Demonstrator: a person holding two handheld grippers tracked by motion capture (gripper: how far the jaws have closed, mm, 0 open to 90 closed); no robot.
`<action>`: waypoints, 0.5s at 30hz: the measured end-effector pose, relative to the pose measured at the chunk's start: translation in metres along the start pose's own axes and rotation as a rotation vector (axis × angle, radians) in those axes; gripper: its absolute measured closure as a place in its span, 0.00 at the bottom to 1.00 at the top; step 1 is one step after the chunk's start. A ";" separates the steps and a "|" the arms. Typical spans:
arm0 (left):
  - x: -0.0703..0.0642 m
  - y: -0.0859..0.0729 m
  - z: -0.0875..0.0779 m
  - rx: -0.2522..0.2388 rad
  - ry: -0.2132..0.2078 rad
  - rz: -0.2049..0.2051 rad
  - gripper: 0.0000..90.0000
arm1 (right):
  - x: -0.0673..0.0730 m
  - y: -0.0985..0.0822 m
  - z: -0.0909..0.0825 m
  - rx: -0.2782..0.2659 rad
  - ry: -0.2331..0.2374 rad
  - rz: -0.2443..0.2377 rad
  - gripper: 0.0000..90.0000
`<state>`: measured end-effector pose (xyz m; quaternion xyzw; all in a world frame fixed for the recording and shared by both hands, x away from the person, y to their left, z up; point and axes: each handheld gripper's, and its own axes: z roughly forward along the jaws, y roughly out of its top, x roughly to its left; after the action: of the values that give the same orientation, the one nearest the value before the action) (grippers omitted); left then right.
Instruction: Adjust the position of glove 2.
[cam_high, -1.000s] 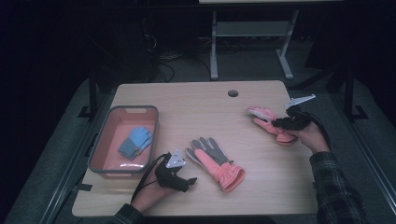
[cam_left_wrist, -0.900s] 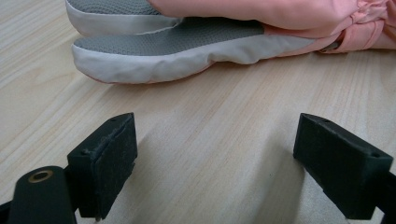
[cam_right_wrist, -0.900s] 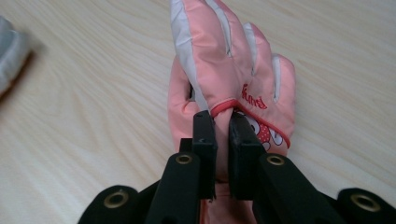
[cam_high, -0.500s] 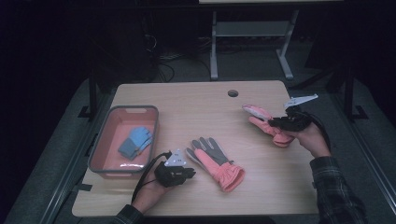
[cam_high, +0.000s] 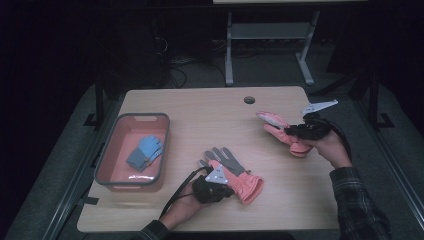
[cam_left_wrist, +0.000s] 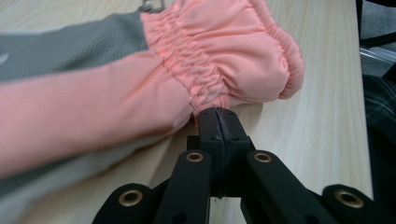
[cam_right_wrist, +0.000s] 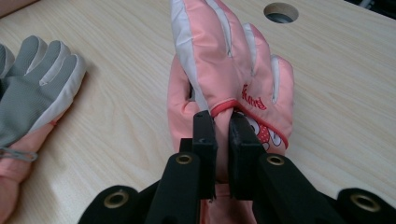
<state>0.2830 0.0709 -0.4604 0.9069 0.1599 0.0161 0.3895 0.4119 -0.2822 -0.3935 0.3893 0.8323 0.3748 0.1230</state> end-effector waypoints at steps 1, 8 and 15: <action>0.001 0.002 0.002 -0.005 -0.006 -0.003 1.00 | 0.000 0.000 0.001 -0.001 0.000 -0.001 0.92; 0.006 0.008 0.002 -0.014 0.008 -0.021 1.00 | 0.004 0.001 0.002 0.007 0.007 -0.010 0.92; 0.011 -0.013 -0.022 0.020 0.089 -0.082 0.78 | 0.013 0.006 -0.002 0.014 0.013 -0.023 0.93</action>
<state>0.2861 0.0983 -0.4555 0.9019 0.2142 0.0388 0.3731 0.4050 -0.2712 -0.3865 0.3781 0.8403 0.3699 0.1192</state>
